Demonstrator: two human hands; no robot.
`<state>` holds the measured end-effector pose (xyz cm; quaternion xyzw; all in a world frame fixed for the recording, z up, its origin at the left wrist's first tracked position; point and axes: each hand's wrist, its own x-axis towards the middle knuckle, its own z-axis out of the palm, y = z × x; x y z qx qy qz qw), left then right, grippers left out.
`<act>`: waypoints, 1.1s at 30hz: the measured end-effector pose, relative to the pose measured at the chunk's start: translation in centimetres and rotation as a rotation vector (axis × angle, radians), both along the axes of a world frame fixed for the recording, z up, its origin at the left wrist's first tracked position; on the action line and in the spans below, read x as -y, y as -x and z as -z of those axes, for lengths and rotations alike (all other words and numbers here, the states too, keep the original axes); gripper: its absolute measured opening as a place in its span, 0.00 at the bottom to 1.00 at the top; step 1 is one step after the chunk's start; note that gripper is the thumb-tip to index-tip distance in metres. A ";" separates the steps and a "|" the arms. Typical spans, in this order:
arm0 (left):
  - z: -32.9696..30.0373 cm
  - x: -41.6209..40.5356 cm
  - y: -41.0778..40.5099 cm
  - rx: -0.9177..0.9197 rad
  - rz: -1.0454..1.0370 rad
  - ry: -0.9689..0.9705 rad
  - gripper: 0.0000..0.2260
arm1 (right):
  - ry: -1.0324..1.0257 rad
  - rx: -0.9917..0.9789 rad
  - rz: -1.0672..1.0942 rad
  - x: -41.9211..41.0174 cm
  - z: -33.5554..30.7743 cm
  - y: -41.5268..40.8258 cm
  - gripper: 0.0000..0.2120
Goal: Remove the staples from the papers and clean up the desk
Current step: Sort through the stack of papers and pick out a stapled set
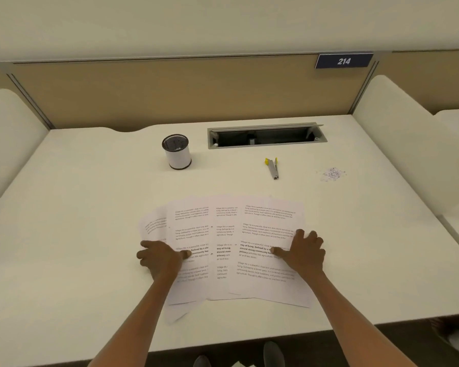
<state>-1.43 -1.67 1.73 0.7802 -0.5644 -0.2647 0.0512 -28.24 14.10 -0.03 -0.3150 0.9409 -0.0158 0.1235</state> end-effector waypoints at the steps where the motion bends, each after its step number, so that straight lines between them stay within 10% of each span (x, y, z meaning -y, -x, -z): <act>1: -0.2 0.0 0.1 -0.110 -0.054 0.024 0.47 | -0.010 -0.008 -0.001 0.1 -0.1 0.0 0.43; 10: 0.2 -0.2 -2.2 -0.764 -0.221 0.027 0.14 | 0.026 0.002 0.024 0.4 -0.1 0.5 0.44; 33: 0.3 -2.8 0.4 -1.072 -0.039 -0.190 0.15 | 0.125 0.358 0.227 2.5 -0.9 -0.1 0.39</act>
